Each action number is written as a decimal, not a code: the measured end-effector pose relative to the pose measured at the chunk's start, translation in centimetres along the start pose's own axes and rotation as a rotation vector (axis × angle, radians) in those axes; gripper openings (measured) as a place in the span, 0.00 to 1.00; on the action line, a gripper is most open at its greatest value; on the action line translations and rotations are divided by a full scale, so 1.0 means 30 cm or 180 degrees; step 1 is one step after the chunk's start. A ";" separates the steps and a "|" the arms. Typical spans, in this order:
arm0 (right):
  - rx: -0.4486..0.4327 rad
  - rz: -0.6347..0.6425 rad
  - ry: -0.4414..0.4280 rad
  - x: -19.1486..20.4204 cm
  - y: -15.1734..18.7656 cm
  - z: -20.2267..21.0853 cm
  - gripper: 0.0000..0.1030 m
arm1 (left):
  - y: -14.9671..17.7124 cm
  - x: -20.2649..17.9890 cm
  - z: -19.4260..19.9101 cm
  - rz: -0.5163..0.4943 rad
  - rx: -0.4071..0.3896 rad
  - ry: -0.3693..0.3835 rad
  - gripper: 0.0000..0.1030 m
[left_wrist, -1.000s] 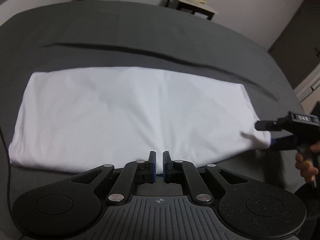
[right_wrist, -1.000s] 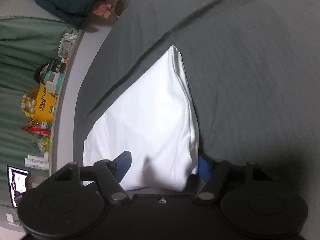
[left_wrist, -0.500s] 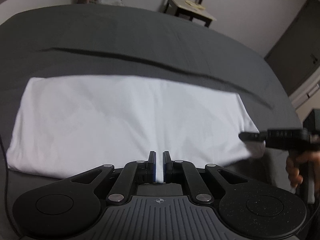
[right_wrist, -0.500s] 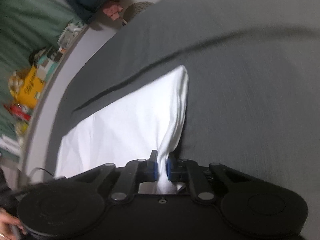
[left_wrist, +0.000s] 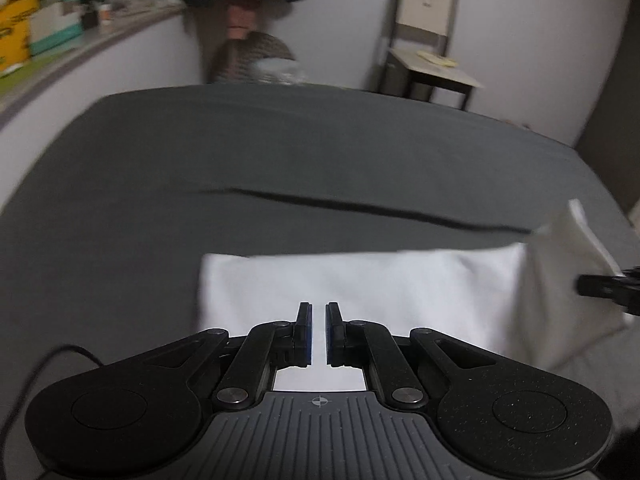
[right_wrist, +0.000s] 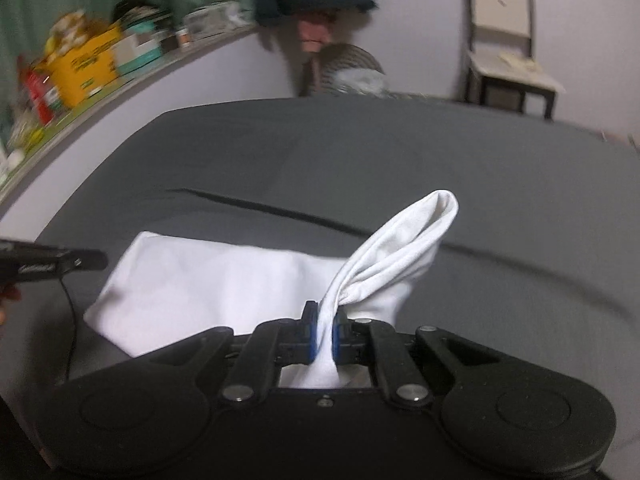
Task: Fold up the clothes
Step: 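Pinch the white shirt strip end with the right gripper and lift it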
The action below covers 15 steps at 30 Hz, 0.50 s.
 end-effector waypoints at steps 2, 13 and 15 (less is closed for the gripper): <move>-0.0007 0.0157 0.0017 0.065 -0.048 -0.006 0.07 | -0.009 0.043 0.001 -0.0004 -0.0015 -0.0110 0.04; 0.0108 0.0610 -0.0118 0.434 -0.225 -0.176 0.07 | -0.017 0.172 0.033 0.0406 -0.0011 0.0028 0.04; 0.0171 0.0641 -0.0163 0.493 -0.235 -0.229 0.07 | -0.025 0.226 0.038 0.0703 -0.0051 0.0034 0.04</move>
Point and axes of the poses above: each gripper's, at about its wrist camera, not at the fingertips, and z roughly against the way its jaws point, x to its left, y to its underside, the point moved 6 cm from there along -z, roughly the way its jaws point, and after that the axes turned 13 degrees about z, right-handed, at the moved point
